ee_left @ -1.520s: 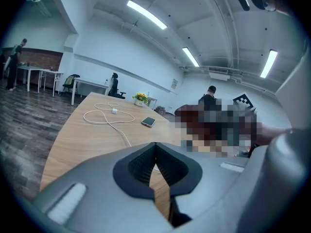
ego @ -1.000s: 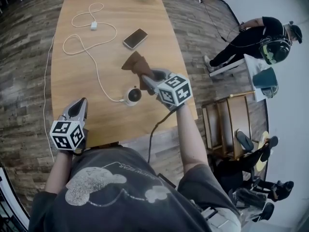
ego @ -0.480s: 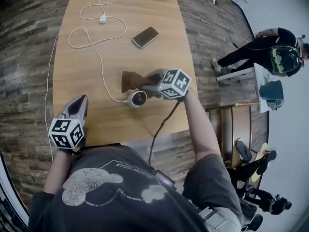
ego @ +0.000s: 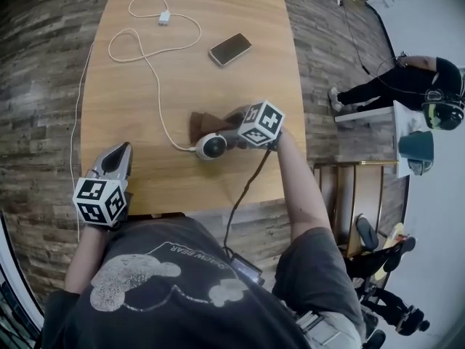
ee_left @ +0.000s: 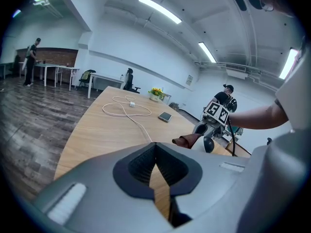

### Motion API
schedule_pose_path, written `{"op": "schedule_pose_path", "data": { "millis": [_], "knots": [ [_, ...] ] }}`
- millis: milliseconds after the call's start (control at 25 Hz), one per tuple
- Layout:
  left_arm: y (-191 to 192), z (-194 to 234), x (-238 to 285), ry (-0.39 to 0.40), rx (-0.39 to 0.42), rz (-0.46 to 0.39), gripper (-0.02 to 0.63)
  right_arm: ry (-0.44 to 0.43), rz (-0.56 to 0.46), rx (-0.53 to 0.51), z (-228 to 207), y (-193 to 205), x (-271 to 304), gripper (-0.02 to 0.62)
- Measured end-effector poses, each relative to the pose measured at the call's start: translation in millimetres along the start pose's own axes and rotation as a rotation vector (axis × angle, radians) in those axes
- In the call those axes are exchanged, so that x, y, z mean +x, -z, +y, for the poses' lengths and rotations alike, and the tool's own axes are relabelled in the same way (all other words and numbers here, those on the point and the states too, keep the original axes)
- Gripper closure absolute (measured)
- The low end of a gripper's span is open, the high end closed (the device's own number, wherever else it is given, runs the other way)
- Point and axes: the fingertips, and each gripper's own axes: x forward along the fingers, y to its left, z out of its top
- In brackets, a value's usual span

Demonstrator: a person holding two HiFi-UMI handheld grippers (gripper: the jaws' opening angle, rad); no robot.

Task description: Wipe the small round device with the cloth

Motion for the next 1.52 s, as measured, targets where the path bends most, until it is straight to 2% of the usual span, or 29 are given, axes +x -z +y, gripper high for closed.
{"op": "schedule_pose_path", "data": {
  "millis": [160,280,400,560,640,720,840,920,1160,1520],
  "knots": [
    [1.6,-4.1,0.7,0.013,0.009,0.006,0.589,0.037,-0.022,0.045,-2.8,8.7,2.0,0.52],
    [1.6,-9.0,1.4,0.032,0.017,0.005,0.588,0.113,-0.131,0.11,-2.2,3.3,-12.4,0.52],
    [0.2,-15.2,1.2,0.058,0.027,-0.003,0.588,0.257,-0.244,0.128,4.8,-2.6,-39.3,0.52],
    [-6.0,-22.1,1.3,0.1,0.047,-0.016,0.588,0.494,-0.418,0.163,22.7,-29.5,-85.2,0.52],
    [-8.5,-26.6,1.3,0.123,0.057,-0.022,0.589,0.611,-0.486,0.236,35.8,-42.9,-101.9,0.52],
    [-9.1,-32.7,1.4,0.148,0.067,-0.025,0.588,0.684,-0.565,0.361,51.3,-51.3,-109.3,0.519],
    [-7.6,-42.8,1.0,0.188,0.082,-0.02,0.588,0.676,-0.672,0.519,81.3,-58.7,-98.1,0.519],
    [-4.9,-47.3,-0.1,0.209,0.091,-0.014,0.589,0.64,-0.686,0.574,98.9,-59.7,-76.2,0.519],
    [1.2,-55.1,-5.5,0.252,0.118,0.001,0.588,0.626,-0.588,0.709,108.3,-36.7,-14.8,0.518],
    [12.6,-50.4,-15.8,0.276,0.123,0.029,0.588,0.615,-0.534,0.886,110.0,0.5,31.0,0.518]
  ]
}}
